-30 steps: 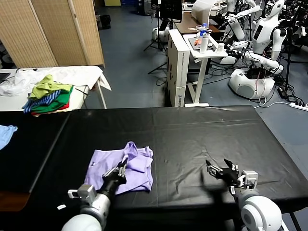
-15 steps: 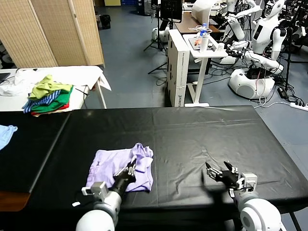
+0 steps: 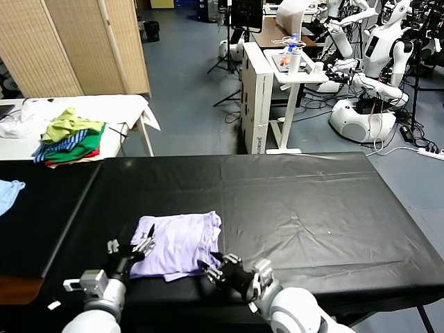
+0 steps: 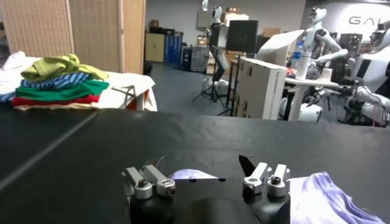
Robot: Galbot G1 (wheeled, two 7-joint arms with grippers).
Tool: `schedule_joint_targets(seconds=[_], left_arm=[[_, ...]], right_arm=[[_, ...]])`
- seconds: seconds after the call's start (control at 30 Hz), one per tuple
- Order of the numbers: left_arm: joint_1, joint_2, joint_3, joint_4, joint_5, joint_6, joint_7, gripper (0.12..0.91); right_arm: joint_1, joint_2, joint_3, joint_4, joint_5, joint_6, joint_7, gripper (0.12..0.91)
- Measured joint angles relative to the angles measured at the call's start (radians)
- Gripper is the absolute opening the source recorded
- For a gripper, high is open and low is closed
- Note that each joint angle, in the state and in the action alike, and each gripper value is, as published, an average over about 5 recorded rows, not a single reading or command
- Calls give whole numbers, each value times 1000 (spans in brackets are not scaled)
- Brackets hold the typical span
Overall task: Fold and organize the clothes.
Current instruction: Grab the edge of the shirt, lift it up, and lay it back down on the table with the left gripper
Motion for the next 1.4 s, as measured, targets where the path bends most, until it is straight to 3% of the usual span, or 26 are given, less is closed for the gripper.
schedule_joint_targets(seconds=[0.2,0.37,0.47,0.57,0.67,0.73,1.0,1.07,1.17,1.4], left_arm=[[11,-8,-6,8,7,-10,-1,907],[15,-11,-16,14,8,-18,-2,907],[14,-13,-23,23,8,-23,-2,907],[12,-18,-28,33,9,-30,0,907],[11,-30,-34,47,14,-44,11,907],[11,-40,-41,59,17,-59,22,907],[5,-89,-84,118,-25,-136,93,907],[3,-101,-97,135,-46,-143,109,907],[4,-112,-115,160,-84,-142,132,907],[-3,-112,-141,200,-166,-130,160,907]], right_arm=[[12,42,-29,-29,-21,2,-3,497],[-1,47,-27,-26,-23,-2,3,209],[-19,43,-15,-17,-21,-10,12,142],[-37,47,-3,-13,-17,-15,22,141],[-51,55,10,-6,-12,-20,31,175],[-62,55,24,3,-3,-28,35,259],[-125,22,148,69,65,-41,38,779],[-146,14,193,86,79,-39,38,864],[-177,9,262,103,94,-35,38,901],[-221,9,362,123,98,-30,39,907]])
